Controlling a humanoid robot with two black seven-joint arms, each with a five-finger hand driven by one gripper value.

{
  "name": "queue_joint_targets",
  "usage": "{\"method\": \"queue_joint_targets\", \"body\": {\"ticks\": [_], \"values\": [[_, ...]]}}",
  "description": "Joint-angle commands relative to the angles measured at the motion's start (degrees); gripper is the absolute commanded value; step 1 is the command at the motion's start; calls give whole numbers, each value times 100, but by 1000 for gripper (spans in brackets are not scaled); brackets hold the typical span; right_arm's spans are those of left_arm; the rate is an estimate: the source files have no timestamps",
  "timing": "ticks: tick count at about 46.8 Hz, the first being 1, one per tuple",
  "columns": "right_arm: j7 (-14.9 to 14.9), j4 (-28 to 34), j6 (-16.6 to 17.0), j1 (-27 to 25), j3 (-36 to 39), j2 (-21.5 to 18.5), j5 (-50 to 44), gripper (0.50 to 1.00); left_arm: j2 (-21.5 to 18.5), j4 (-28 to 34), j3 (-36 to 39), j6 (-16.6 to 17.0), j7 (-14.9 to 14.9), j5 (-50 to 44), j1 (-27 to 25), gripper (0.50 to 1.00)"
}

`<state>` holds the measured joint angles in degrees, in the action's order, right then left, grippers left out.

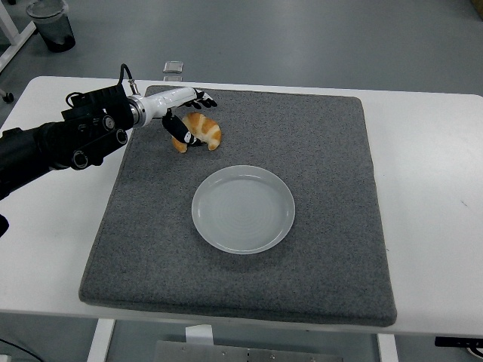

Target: Place the bread on the plate

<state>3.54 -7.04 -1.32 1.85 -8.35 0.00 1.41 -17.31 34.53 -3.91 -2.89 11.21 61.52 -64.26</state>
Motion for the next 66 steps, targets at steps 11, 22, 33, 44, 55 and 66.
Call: {"method": "queue_joint_targets", "body": {"ticks": [11, 22, 33, 44, 55, 66], "values": [[7, 1, 0, 0, 0, 0, 0, 930, 9, 27, 92, 69, 13, 0, 1, 861], [-2, 1, 0, 0, 0, 0, 0, 930, 9, 45, 197, 78, 22, 132, -8, 739], [-2, -8, 0, 0, 0, 0, 0, 932, 9, 54, 206, 78, 48, 237, -8, 666], [7, 1, 0, 0, 0, 0, 0, 932, 0, 54, 215, 78, 74, 431, 1, 519], [7, 1, 0, 0, 0, 0, 0, 932, 0, 54, 215, 96, 74, 686, 10, 500], [7, 1, 0, 0, 0, 0, 0, 932, 9, 54, 206, 236, 74, 703, 10, 500]]}}
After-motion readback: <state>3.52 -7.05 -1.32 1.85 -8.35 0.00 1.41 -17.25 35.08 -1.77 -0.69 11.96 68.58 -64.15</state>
